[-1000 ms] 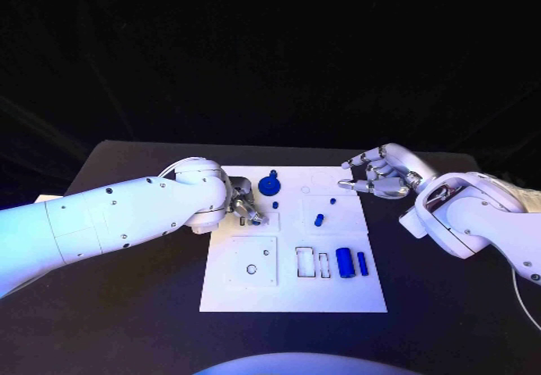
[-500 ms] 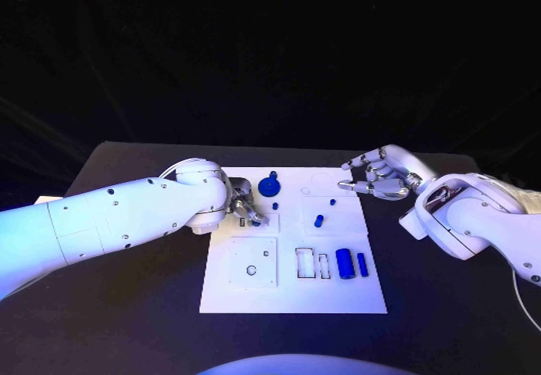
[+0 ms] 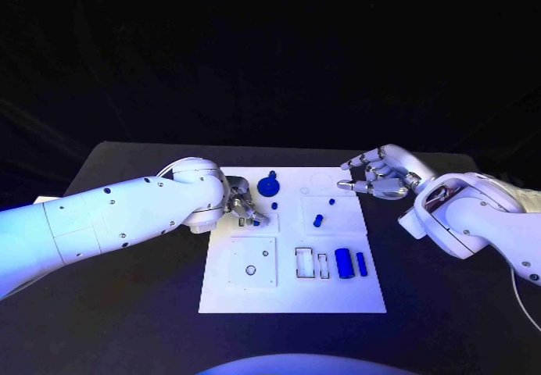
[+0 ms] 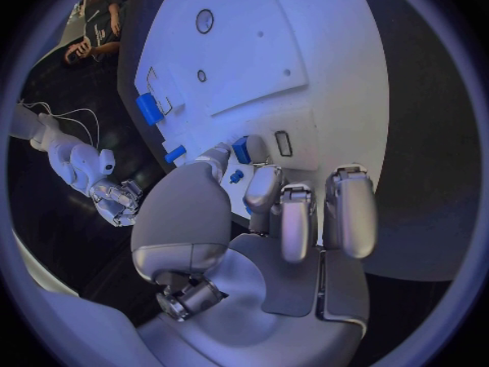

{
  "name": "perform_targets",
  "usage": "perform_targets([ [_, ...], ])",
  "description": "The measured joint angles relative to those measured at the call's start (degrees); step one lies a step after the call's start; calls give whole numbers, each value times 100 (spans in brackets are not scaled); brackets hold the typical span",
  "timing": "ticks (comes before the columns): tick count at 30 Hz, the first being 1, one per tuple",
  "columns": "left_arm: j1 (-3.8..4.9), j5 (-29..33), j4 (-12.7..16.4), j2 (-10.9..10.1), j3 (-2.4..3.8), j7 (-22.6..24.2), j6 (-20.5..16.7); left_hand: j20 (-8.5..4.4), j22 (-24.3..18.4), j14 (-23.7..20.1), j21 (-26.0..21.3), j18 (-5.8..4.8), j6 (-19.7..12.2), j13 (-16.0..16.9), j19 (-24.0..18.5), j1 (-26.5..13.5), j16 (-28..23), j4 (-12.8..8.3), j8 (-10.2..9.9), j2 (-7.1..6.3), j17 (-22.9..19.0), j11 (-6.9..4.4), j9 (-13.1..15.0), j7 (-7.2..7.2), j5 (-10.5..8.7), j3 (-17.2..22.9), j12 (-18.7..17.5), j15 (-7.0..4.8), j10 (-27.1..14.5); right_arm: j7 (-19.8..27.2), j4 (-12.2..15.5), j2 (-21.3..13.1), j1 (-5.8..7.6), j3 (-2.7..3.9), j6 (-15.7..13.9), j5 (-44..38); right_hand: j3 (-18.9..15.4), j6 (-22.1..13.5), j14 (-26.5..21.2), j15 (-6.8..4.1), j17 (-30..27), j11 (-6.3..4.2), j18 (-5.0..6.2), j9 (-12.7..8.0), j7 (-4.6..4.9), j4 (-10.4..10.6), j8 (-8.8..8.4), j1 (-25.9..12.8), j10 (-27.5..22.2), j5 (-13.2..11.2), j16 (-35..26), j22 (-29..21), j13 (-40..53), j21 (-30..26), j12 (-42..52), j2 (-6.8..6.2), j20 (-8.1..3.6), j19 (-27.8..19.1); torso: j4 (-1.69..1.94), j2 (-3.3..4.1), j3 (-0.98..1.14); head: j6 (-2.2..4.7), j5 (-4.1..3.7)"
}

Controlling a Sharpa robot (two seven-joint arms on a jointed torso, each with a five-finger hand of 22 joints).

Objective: Assemble the parts on the task board

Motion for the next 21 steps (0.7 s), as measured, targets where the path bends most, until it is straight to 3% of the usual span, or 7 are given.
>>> perform_targets([
  [6, 33, 99, 74, -122, 166, -20, -72, -20, 0, 0, -57, 0, -22, -88, -21, -79, 0, 1, 13, 79, 0, 0, 13, 20, 0, -449, -58, 0, 0, 1, -20, 8, -4, 0, 8, 6, -16, 0, 0, 0, 0, 0, 0, 0, 0, 16, 0, -22, 0, 0, 0, 0, 0, -21, 0, 22, 0, 0, 4, -5, 1, 14, 1],
  [11, 221, 354, 73, -201, 313, -20, -149, -20, 0, 0, -234, 0, -169, -418, -21, -25, 0, 4, -20, 134, 0, 35, 28, 85, 0, -903, -357, 0, -224, 2, -51, 23, -14, -4, 15, 13, -16, 0, 0, 0, 0, 0, 0, -1, 0, 16, 0, -22, 0, 0, 0, 0, 0, -21, 0, 22, 0, 0, -2, -4, 1, 34, 14],
  [15, 425, 537, -148, -195, 354, -20, -111, -20, 0, 2, -462, 0, -401, -858, -21, 288, 0, -11, -166, 235, 0, 109, -22, 165, 0, -1120, -739, 3, -516, 3, -65, 31, -26, -6, 20, 17, -16, 0, 0, 0, 0, 0, 0, -1, 0, 16, 0, -22, 0, 0, 0, 0, 0, -20, 0, 22, 0, 0, -4, 1, 1, 50, 19],
  [17, 511, 588, -300, -169, 367, -19, -58, 1, 0, 4, -541, 0, -560, -1041, 1, 501, 0, -21, -311, 279, 0, 167, -133, 236, 0, -1138, -894, 69, -640, 3, -71, 37, -28, -7, 22, 19, -16, 0, 0, 0, -1, 0, 0, -1, 0, 16, 0, -22, 0, 0, 0, 0, 0, -20, 0, 22, 0, 0, -3, 2, 2, 58, 23],
  [21, 607, 649, -674, -17, 370, -16, 97, 65, 0, 2, -600, 0, -726, -1200, 2, 762, 0, -7, -569, 407, -1, 266, -381, 356, 0, -1152, -999, 144, -739, 3, -83, 49, -30, -8, 26, 23, -16, 0, 0, 0, -1, 0, -1, -2, 0, 16, 0, -22, 0, 0, 0, 0, 0, -20, 0, 22, 0, 0, 0, 4, 4, 70, 28],
])
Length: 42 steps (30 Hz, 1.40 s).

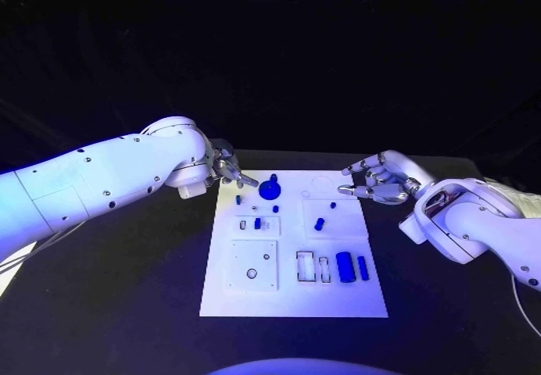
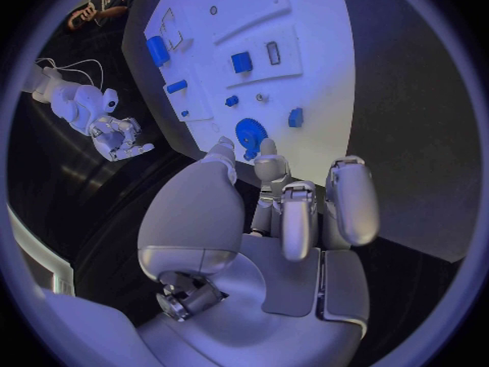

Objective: Assemble the parts on the task board

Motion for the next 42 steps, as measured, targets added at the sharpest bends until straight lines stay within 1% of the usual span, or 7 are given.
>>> perform_targets([
  [3, 29, 2, -274, 155, -17, 8, 120, 29, 0, 0, 0, 1, 0, 1, -12, 87, 0, 0, -44, 26, 0, 0, -92, 0, 0, 0, 0, 0, 0, 0, -8, 11, -1, -1, 3, 2, 0, 0, 0, 0, 0, 0, 0, 0, 0, 0, 0, 0, 0, 0, 0, 0, 0, 0, 0, 0, 0, 0, 3, 2, -2, 10, 0],
  [6, 40, -34, -575, 322, -79, 15, 236, 29, 0, 0, 0, 0, 22, 27, -12, 101, 0, 0, -44, 40, 0, 0, -133, 19, 0, 0, 22, 0, 0, 0, -11, 23, -2, -1, 7, 3, 0, 0, 0, 0, 0, 0, 1, -1, 0, 0, 0, 0, 0, 0, -8, 0, 0, 0, 0, 0, 0, 0, 4, 2, -5, 14, 10],
  [10, 44, -107, -886, 488, -150, 22, 381, 29, 0, 0, 0, 1, 128, 63, -12, 124, 0, 0, -44, 64, 0, 0, -164, -1, 0, 1, 68, 0, 0, 0, -15, 33, -2, -1, 11, 5, 0, 0, 0, 0, 5, 0, 0, -1, 0, 0, 0, 0, 0, 0, -23, 0, 0, 0, 0, 0, 0, 0, 3, 1, -5, 14, 25],
  [16, 47, -198, -1180, 641, -217, 27, 593, 29, 0, 0, 38, 1, 212, 106, -12, 146, 0, -1, -6, 85, 0, 1, -173, -44, 0, 1, 119, 0, 44, 0, -21, 39, -5, -2, 17, 7, 0, 0, 0, 0, 4, 0, 1, -1, 0, 0, 0, 0, 0, 0, -23, 0, 0, 0, 0, 0, 0, 0, 0, 0, -7, 3, 29],
  [22, 47, -259, -1297, 709, -245, 30, 758, 29, 0, 0, 38, 1, 259, 124, -12, 146, 0, -1, -3, 85, 0, -20, -173, -50, 0, 1, 146, 0, 64, 0, -25, 46, -9, -2, 24, 8, 0, 0, 0, 0, 4, 0, 0, -1, 0, 0, 0, 0, 0, 0, -23, 0, 0, 0, 0, 0, 0, 0, 3, -4, -5, -3, 28],
  [35, 47, -284, -1354, 737, -254, 33, 955, 28, 0, 0, 104, 1, 321, 179, -12, 146, 0, -1, 47, 85, -1, -60, -172, -71, 0, 1, 213, 0, 104, 0, -36, 55, -16, -2, 36, 9, 0, 0, 0, 0, 3, 0, 0, 3, 0, 0, 0, 0, 0, 4, -23, 0, 1, 0, 0, 0, 0, 0, 3, -9, 2, -16, 49],
  [42, 47, -281, -1387, 763, -266, 32, 1050, 28, 0, 0, 104, 1, 341, 179, -12, 244, 0, -1, 71, 184, -1, -60, -172, -92, 0, 2, 212, -1, 104, 0, -38, 57, -19, -2, 42, 10, 0, 0, 0, 0, 3, 0, 0, 2, 0, 0, 0, 0, 0, 35, -23, 0, 1, 0, 0, 0, 0, 0, 4, -9, 2, -21, 55],
])
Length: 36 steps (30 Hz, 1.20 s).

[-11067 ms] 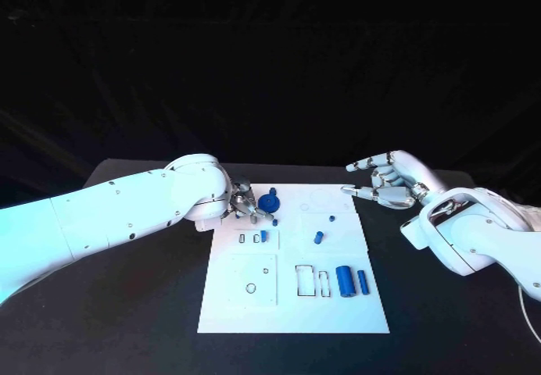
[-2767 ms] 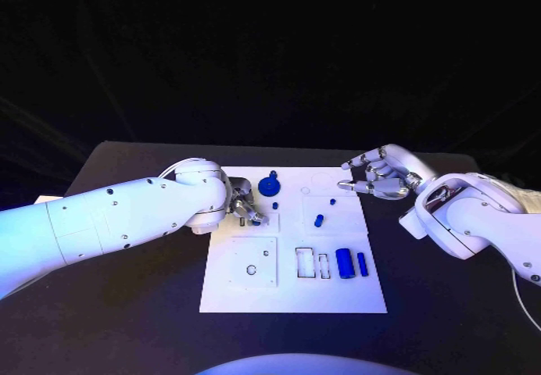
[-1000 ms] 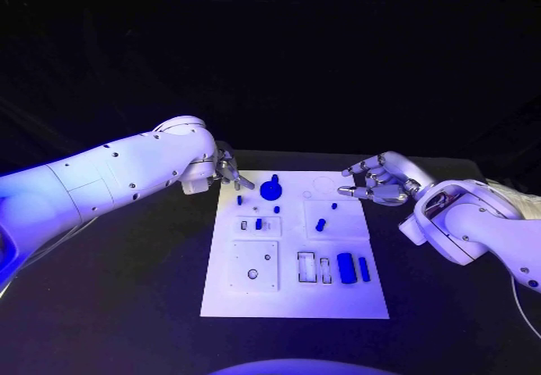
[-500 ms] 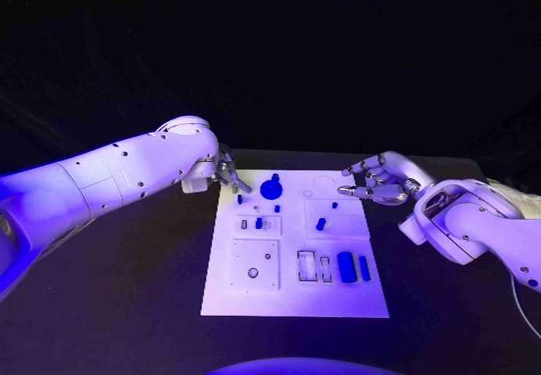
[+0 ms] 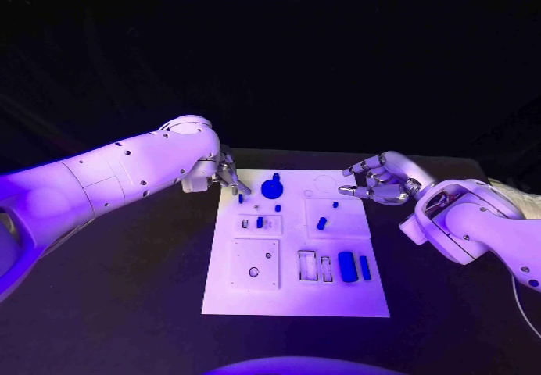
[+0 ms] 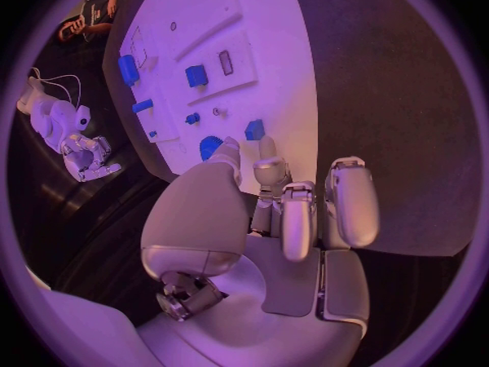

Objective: Assemble the parts on the task board

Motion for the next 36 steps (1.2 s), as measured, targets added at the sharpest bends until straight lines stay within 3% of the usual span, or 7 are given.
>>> perform_targets([
  [29, -11, 54, -112, 103, -53, -4, 126, 0, 0, 0, 30, 0, 19, -2, 0, 387, 0, -66, 65, 202, 4, -42, -26, -20, 0, 273, 31, 0, 42, 2, 0, 5, -3, 0, 13, 2, -16, 0, 0, 0, -2, 0, 0, -2, 0, -16, 0, 0, 0, 0, 0, -6, 0, 0, 0, 0, 0, 0, -1, -1, 4, -51, -16],
  [36, -12, 72, -118, 106, -55, -4, 152, -1, 0, 0, 30, 0, 18, -15, 0, 714, 0, -144, 65, 266, 4, -42, -44, -22, -1, 544, 31, -42, 41, 3, 0, 5, -3, 0, 17, 3, -16, 0, 0, 0, -2, 0, 0, -2, 0, -16, 0, 0, 0, 0, 0, -6, 0, 0, 0, 0, 0, 0, -3, -1, 3, -53, -13],
])
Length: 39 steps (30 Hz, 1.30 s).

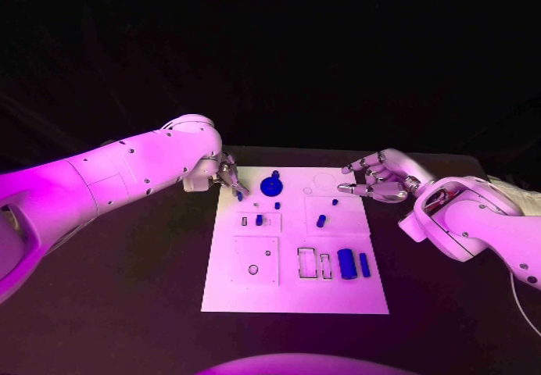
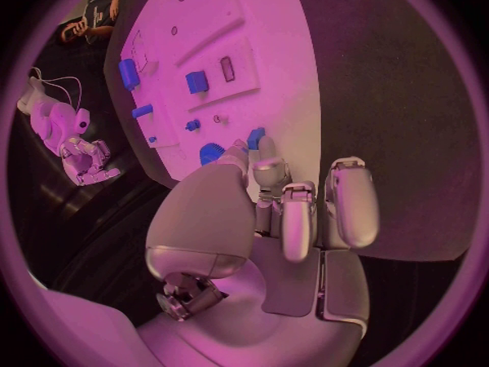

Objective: Assemble the parts on the task board

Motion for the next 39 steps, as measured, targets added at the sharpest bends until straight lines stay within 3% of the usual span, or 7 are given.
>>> perform_targets([
  [7, 7, 59, -3, 2, 4, 4, 11, -42, 0, 0, 0, 0, -96, -54, 0, 477, 0, -251, -54, 11, 0, -18, -63, -32, 45, 599, -22, 0, 19, 0, 0, 0, 0, 0, 4, 0, 0, 0, 0, 0, 0, 0, 1, 5, 0, 0, 0, -24, 0, 0, 0, 0, 0, 0, 0, 24, 0, 0, 1, 2, -1, -19, -9],
  [12, -1, 110, 30, -8, -2, 45, 7, -42, 0, 0, 0, 0, -125, -100, 0, 660, 0, 86, 0, -128, 0, -8, -63, -19, 46, 940, -48, 0, 9, 0, 0, 0, 0, 0, 7, 0, 0, 0, 0, 0, 0, 0, 0, 5, 0, 0, 0, -24, 0, 0, 0, 0, 0, 0, 0, 24, 0, 0, 2, 0, 0, -26, -10],
  [13, -5, 126, 62, -22, -4, 64, 0, -42, 0, 0, 0, 0, -125, -100, 0, 647, 0, 143, 29, -206, 0, -8, -63, -19, 47, 998, -48, 0, 9, 0, 0, 1, 0, 0, 8, 0, 0, 0, 0, 0, -1, 0, 0, 5, 0, 0, 0, -24, 0, 0, 0, 0, 0, 0, 0, 24, 0, 0, 2, -1, 0, -27, -10],
  [17, -10, 184, 190, -98, -5, 139, -46, -42, 0, 0, 0, 0, -125, -100, 0, 509, 0, 170, 69, -417, -1, 18, -22, -18, 47, 1317, -48, 0, 43, 0, -4, 5, -1, 0, 11, 0, 0, 0, 0, 0, -1, 0, 0, 5, 0, 0, 0, -24, 0, 0, 0, 0, 0, 0, 0, 24, 0, 0, 7, -7, 2, -33, -14],
  [22, -17, 269, 485, -266, -7, 250, -209, -42, 0, 0, 0, -1, -125, -78, 0, 368, 0, 82, 113, -618, -1, 5, -18, -17, 48, 1673, -48, 0, 98, 0, -9, 7, -1, 0, 13, 2, 0, 0, 0, 0, -1, 0, 0, 4, 0, 0, 0, -24, 0, 0, 0, 0, 0, 0, 0, 24, 0, 0, 14, -15, 7, -29, -4],
  [33, -27, 377, 1391, -846, -12, 420, -748, -42, 0, 0, 71, 0, -131, -32, 0, 234, 0, -32, 150, -829, -2, -9, -9, -7, 45, 2053, 2, 0, 194, 1, -17, 1, -2, -1, 18, 9, 0, 0, 0, 0, 0, 0, 0, 3, 0, 0, 0, -24, 0, 0, 0, 0, 0, 0, 0, 23, 0, 0, 29, -41, 31, -41, 0],
  [39, -104, 251, 1845, -1155, -86, 502, -1011, -42, 0, 0, 105, 0, -77, 9, 0, 192, 0, -54, 155, -899, -2, -10, -10, -16, 44, 2153, 24, 0, 235, 1, -19, -3, -6, -3, 19, 14, 0, 0, 0, 0, 4, 0, 0, 3, 0, 0, 0, -23, 0, 0, 0, 0, 0, 0, 0, 23, 0, 0, 37, -44, 34, -54, 9],
])
